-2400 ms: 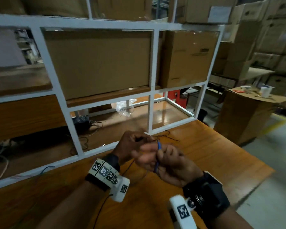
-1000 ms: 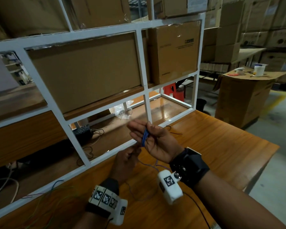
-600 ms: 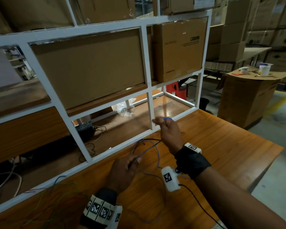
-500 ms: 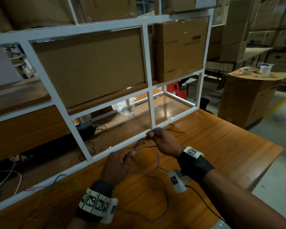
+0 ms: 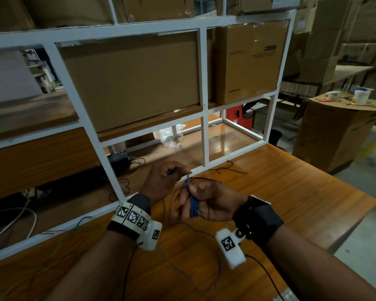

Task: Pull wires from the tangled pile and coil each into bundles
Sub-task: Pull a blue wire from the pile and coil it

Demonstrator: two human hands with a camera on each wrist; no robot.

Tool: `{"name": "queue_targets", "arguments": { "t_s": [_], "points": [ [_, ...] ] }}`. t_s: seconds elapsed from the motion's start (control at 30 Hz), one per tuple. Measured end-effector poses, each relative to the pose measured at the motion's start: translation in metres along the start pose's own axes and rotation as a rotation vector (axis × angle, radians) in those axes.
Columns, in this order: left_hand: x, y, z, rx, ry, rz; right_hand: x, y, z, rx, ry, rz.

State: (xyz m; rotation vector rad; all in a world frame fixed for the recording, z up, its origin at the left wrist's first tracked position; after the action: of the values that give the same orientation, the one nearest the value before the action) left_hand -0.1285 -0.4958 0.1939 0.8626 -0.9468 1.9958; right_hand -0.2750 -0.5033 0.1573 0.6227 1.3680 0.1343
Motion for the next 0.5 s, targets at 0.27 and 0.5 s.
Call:
{"name": "queue_targets", "arguments": {
  "t_s": [0.27, 0.5],
  "points": [
    [-0.012, 0.030, -0.038, -0.001, -0.326, -0.239, -0.057, -0.007, 0.021, 0.327, -0.412, 0.582],
    [-0.037, 0.014, -0.069, 0.047, -0.249, 0.050, -0.056, -0.054, 0.006, 0.952, -0.549, -0.442]
  ]
}}
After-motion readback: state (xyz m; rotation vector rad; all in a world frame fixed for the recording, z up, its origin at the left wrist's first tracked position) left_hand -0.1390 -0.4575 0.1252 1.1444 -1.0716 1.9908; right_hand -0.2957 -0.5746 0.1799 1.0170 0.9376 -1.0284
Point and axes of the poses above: each hand's wrist, its own z-axis towards the middle knuckle, its own y-axis out of the palm, x = y × z, the point moved 4 cm from there along z, towards the middle knuckle, and after that the axes turned 14 degrees about x, right-handed, at the moved point
